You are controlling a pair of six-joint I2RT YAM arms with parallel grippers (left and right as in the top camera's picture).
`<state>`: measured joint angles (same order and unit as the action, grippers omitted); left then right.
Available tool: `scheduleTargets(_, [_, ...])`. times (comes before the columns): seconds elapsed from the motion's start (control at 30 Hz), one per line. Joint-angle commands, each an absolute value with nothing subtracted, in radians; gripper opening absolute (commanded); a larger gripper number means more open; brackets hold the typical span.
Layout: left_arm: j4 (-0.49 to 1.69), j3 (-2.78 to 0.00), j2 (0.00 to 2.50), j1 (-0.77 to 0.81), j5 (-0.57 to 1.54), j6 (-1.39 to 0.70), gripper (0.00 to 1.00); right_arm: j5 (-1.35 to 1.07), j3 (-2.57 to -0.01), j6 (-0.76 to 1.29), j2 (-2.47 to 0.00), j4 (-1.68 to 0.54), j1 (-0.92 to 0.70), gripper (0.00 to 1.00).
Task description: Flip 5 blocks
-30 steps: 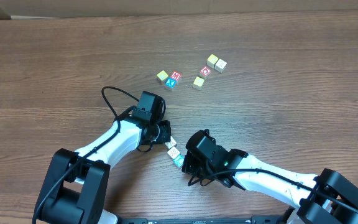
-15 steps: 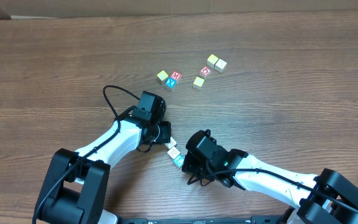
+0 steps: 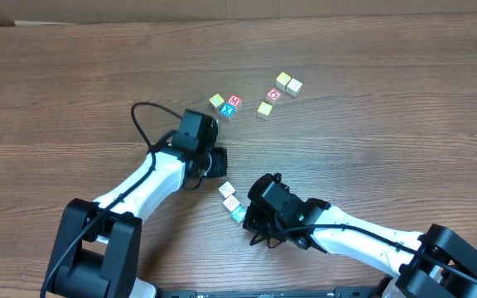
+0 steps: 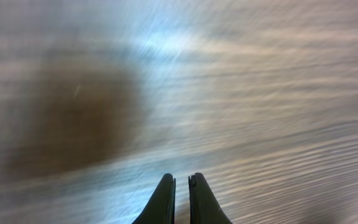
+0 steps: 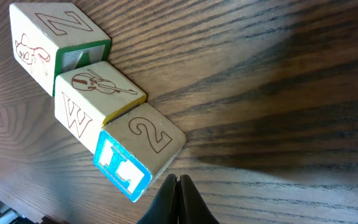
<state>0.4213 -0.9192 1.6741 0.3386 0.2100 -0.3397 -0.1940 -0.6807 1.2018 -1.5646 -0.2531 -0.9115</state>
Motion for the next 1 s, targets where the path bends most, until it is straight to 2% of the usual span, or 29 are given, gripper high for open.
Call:
scheduleTargets(0.0, [0.418, -0.967, 1.681, 0.335, 0.294, -0.337, 0.04, -0.181, -0.701, 1.208, -1.569, -0.249, -0.915, 0.04])
scheduleTargets(0.97, [0.492, -0.966, 1.711, 0.421, 0.286, -0.295, 0.04, -0.185, -0.701, 1.205, -1.569, -0.267, -0.915, 0.04])
